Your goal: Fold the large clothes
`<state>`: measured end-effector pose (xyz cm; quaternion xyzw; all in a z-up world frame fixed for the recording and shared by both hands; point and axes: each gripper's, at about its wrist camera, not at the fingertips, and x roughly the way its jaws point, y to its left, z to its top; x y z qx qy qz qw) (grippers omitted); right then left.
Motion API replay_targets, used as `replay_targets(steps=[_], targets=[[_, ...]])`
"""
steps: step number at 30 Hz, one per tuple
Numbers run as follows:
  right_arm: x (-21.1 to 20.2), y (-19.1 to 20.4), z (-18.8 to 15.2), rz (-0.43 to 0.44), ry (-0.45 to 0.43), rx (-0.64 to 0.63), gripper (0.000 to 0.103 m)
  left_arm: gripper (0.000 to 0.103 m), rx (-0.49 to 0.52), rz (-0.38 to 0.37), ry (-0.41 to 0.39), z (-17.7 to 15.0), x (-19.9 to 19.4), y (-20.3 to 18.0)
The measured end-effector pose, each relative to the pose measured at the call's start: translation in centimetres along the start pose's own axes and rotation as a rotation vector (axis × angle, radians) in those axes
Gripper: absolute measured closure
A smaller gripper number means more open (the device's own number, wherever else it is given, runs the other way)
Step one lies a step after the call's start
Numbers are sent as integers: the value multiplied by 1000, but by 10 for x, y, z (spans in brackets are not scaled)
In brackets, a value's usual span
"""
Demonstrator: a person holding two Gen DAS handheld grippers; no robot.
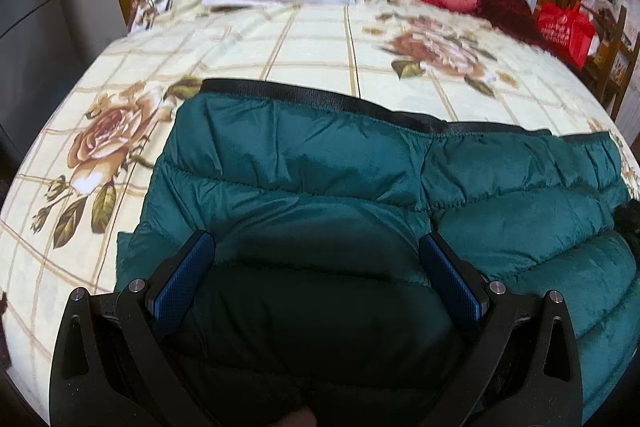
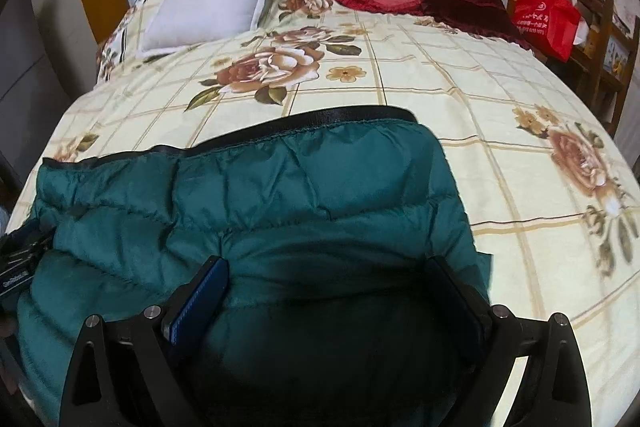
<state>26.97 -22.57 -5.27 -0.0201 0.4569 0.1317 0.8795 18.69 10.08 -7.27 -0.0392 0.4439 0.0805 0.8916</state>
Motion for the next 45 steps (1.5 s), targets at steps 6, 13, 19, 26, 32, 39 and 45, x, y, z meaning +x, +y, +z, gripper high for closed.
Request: replay_targets(steps=[6, 13, 19, 26, 32, 39, 45], targets=[[-66, -29, -2, 36, -61, 40, 6, 0, 51, -79, 64, -1, -32, 15], [-115, -75, -41, 29, -123, 64, 6, 0, 65, -10, -45, -34, -89, 70], [-141, -82, -107, -112, -309, 17, 6, 0, -52, 124, -111, -87, -119, 101], [-150, -70, -144, -215, -442, -21, 6, 0, -156, 210, -158, -115, -130, 109], [-141, -59, -144, -224, -400, -85, 6, 0, -128, 215, -169, -115, -129, 103], [-142, -54, -148, -239, -403, -109, 6, 0, -90, 232, -167, -117, -129, 96], [-145, -61, -149, -252, -407, -81, 6, 0, -89, 224, -164, -118, -128, 97]])
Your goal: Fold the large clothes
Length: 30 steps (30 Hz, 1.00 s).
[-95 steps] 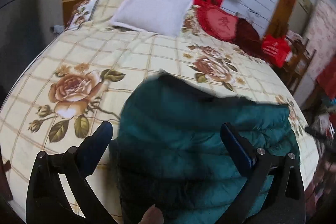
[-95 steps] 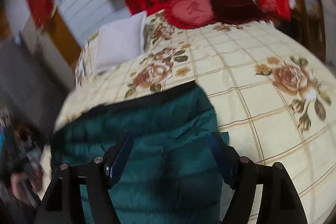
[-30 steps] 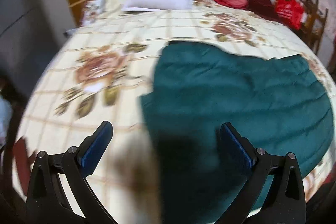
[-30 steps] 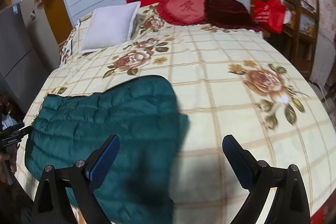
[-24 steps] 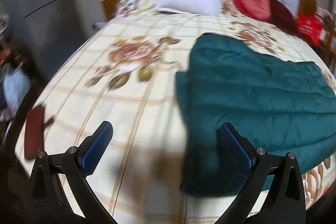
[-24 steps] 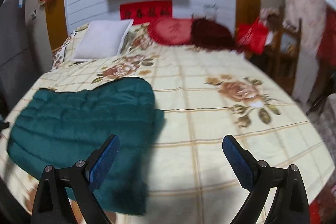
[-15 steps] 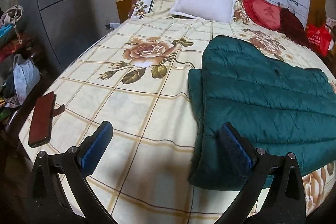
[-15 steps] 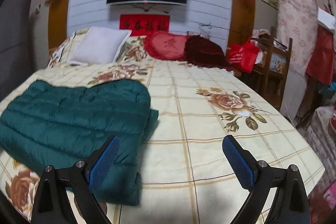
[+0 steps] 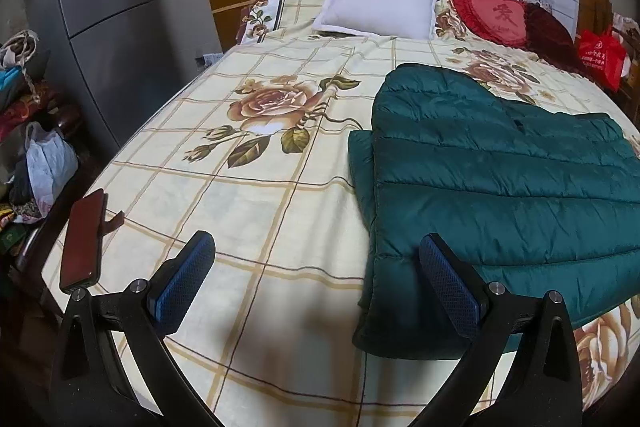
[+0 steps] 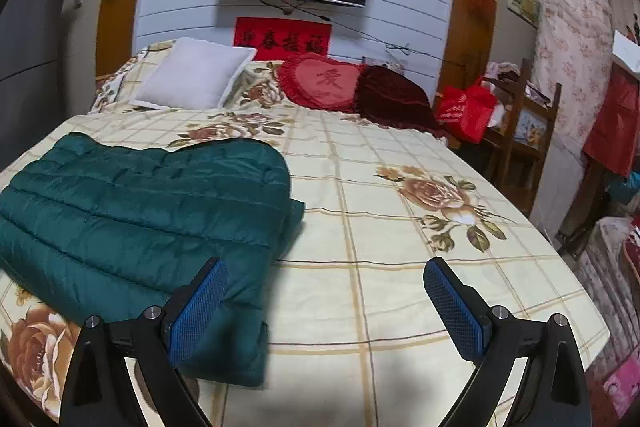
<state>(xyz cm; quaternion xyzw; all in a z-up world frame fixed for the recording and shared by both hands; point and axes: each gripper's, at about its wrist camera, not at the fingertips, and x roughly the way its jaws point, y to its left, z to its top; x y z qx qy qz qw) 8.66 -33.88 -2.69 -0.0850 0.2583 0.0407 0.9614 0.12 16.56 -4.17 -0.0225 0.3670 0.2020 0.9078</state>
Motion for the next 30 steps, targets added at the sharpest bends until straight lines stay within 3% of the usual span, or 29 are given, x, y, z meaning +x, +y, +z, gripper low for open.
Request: replay_targets(steps=[19, 23, 25, 26, 30], targets=[[-1, -6, -1, 1, 3, 32, 6, 0, -15, -24, 31, -1, 5, 3], [2, -12, 3, 31, 9, 60, 6, 0, -96, -132, 57, 13, 18, 25], [9, -18, 10, 110, 41, 101, 6, 0, -109, -187, 65, 22, 26, 28], [13, -21, 16, 156, 60, 123, 6, 0, -124, -252, 92, 28, 35, 28], [33, -19, 35, 276, 116, 131, 6, 1, -132, -390, 172, 36, 62, 7]])
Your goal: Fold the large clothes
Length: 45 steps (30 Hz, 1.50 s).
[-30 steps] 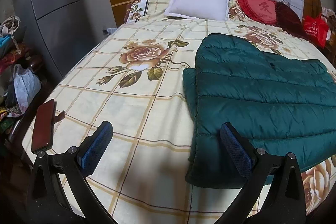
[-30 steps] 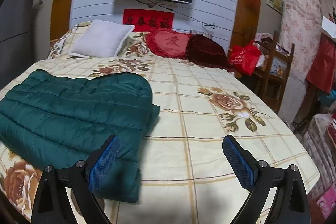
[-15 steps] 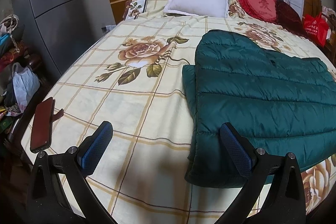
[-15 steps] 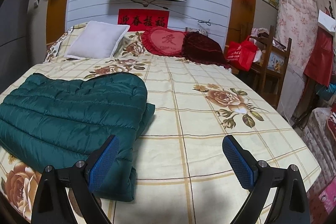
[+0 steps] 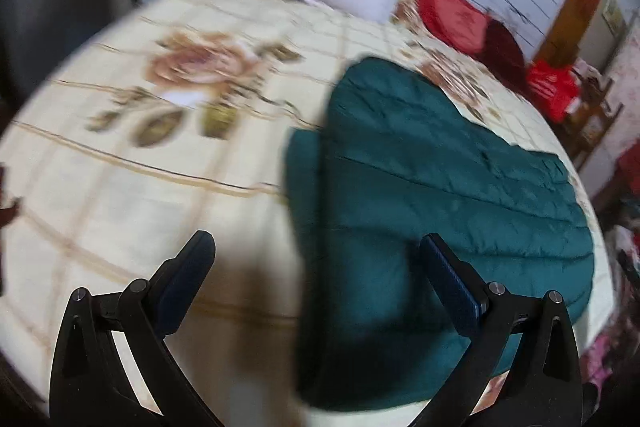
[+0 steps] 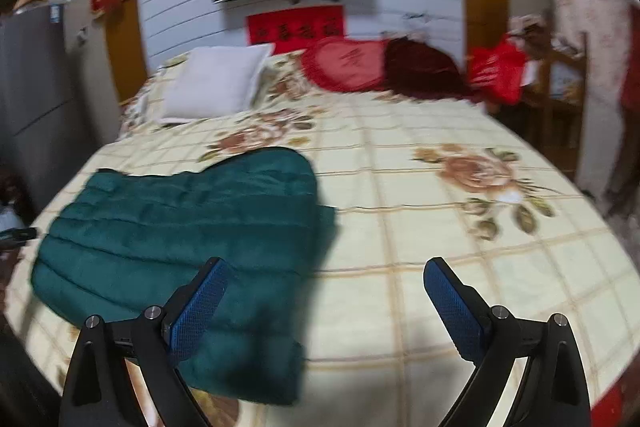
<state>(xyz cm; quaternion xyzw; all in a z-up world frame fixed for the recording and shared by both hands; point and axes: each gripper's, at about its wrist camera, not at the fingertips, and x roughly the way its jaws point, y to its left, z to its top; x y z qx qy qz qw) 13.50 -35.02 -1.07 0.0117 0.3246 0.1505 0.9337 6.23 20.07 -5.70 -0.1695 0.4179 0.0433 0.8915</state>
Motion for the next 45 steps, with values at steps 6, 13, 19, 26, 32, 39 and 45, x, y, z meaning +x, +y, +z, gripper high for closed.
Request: replay_targets(steps=[6, 13, 19, 26, 32, 39, 45], targets=[[49, -15, 6, 165, 150, 107, 6, 0, 19, -135, 62, 5, 33, -19], [113, -33, -1, 276, 241, 179, 6, 0, 53, -242, 137, 30, 58, -13], [150, -38, 1, 475, 270, 222, 3, 0, 95, -336, 195, 38, 70, -4], [162, -21, 6, 527, 260, 150, 18, 36, 126, -352, 80, 37, 66, -4], [130, 3, 13, 440, 156, 40, 60, 75, 129, -314, -51, 32, 36, -16], [80, 28, 44, 370, 73, -15, 73, 80, 115, -320, -114, 36, -10, -25], [34, 39, 71, 369, 38, -83, 73, 80, 87, -333, -126, 28, -59, -32]])
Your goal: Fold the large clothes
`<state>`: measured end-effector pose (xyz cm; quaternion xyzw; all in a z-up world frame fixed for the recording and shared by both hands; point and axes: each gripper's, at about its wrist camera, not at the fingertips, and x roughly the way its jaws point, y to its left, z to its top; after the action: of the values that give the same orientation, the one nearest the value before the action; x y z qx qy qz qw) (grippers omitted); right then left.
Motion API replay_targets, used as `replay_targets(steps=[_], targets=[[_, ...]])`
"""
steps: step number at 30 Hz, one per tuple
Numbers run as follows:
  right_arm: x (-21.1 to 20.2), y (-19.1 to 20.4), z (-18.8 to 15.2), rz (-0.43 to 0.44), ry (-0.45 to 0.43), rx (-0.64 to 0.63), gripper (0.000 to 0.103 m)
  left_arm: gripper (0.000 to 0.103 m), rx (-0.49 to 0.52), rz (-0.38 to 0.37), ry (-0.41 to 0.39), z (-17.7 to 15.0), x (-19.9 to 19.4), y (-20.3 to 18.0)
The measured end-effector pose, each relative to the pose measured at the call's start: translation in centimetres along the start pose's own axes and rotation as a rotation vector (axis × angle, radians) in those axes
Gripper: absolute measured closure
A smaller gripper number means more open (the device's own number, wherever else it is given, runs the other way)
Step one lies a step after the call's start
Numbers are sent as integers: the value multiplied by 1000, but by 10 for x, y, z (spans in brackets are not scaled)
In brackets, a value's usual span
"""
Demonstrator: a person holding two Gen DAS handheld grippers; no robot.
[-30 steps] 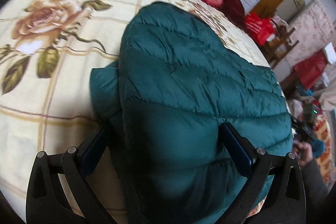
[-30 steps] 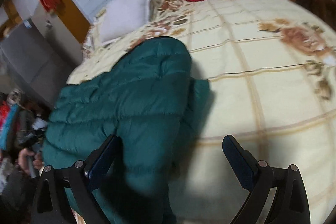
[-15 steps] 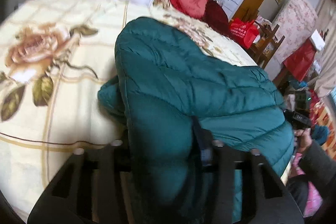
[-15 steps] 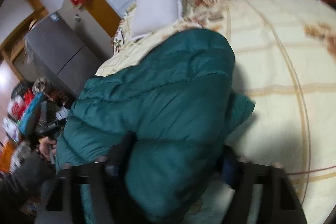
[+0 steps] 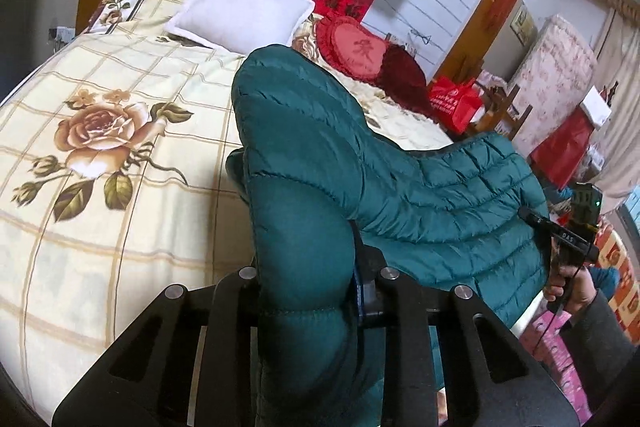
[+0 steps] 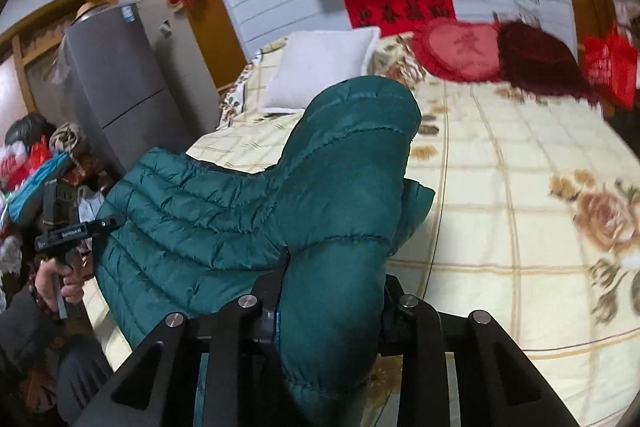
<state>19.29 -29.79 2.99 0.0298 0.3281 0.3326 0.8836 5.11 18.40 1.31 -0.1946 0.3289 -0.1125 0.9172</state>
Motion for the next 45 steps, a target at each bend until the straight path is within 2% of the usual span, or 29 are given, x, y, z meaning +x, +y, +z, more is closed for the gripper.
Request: replay_targets(steps=[5, 9, 13, 17, 19, 21, 23, 25, 27, 28, 31, 32, 33, 34, 36, 37, 41, 45], targets=[[-36, 11, 11, 8, -6, -84, 73, 80, 20, -22, -24, -16, -34, -26], [-48, 2, 7, 18, -9, -107, 73, 80, 32, -28, -38, -22, -37, -40], [-35, -16, 0, 34, 10, -85, 73, 80, 33, 8, -15, -31, -19, -42], [4, -41, -19, 56, 84, -22, 73, 78, 10, 64, 49, -52, 13, -30], [28, -58, -34, 51, 146, 42, 71, 71, -2, 112, 67, -63, 25, -22], [38, -75, -43, 55, 182, 153, 63, 61, -34, 122, 79, -65, 29, -14], [35, -92, -47, 88, 185, 286, 56, 46, -41, 155, 88, -63, 28, -11], [25, -101, -45, 92, 186, 364, 51, 44, -49, 173, 95, -55, 21, -9], [8, -102, -38, 56, 180, 383, 50, 33, -50, 203, 70, -48, 7, -9], [-5, -98, -33, 33, 162, 370, 50, 23, -42, 232, 47, -43, -5, -12], [-42, -65, -18, -96, 133, 268, 50, 15, 21, 266, -11, -35, -37, -30], [-58, -46, -15, -161, 127, 220, 50, 8, 68, 294, -13, -36, -49, -46], [-69, -28, -14, -181, 115, 191, 49, 3, 103, 312, -3, -38, -55, -56], [-83, -8, -16, -206, 105, 153, 45, 0, 138, 322, 10, -42, -59, -67], [-107, 29, -28, -303, 94, 93, 25, 0, 203, 347, 29, -57, -71, -96], [-119, 48, -36, -331, 87, 68, 23, 0, 223, 351, 34, -64, -76, -106], [-157, 108, -74, -333, 66, 10, 23, 0, 264, 336, 57, -100, -96, -146], [-180, 137, -111, -310, 65, 16, 23, 0, 290, 336, 106, -132, -100, -176]])
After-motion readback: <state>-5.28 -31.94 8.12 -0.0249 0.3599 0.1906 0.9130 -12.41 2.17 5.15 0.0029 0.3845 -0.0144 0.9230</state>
